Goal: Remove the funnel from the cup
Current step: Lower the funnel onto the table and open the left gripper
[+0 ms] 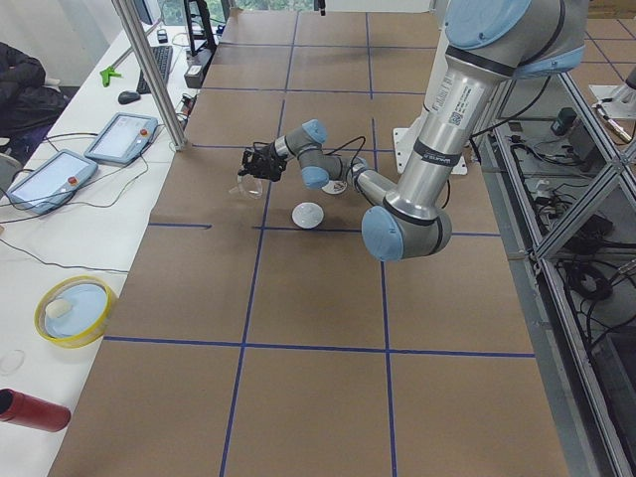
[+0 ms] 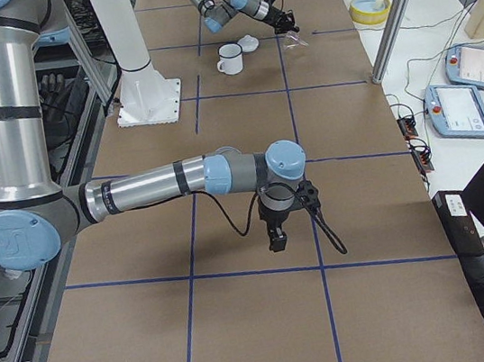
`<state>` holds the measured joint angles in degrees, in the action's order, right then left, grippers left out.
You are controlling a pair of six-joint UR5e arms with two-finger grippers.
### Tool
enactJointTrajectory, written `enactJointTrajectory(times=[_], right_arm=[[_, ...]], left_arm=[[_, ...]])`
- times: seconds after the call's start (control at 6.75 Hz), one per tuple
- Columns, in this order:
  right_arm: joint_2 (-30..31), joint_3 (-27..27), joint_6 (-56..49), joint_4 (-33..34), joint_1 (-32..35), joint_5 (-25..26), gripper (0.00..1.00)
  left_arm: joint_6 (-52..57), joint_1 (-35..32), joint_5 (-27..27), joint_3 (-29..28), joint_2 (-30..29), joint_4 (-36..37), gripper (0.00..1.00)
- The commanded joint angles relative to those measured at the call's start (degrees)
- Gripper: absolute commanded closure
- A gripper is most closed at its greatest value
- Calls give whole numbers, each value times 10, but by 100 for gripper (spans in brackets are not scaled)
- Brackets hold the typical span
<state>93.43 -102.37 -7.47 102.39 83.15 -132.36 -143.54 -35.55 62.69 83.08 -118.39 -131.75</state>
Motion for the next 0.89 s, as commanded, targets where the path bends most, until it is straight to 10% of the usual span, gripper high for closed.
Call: enactJointTrajectory(times=[0.0,0.15,0.3,0.74], right_arm=[[-1,0,0,0,0,0,0],[0,0,0,0,0,0,0],[0,0,0,0,0,0,0],[0,0,0,0,0,0,0]], left_arm=[[3,0,0,-5,1,0,86],[5,-4,1,-6,1,0,33],[46,-4,1,-6,0,1,0],[55,-3,5,-13,2,3,0]])
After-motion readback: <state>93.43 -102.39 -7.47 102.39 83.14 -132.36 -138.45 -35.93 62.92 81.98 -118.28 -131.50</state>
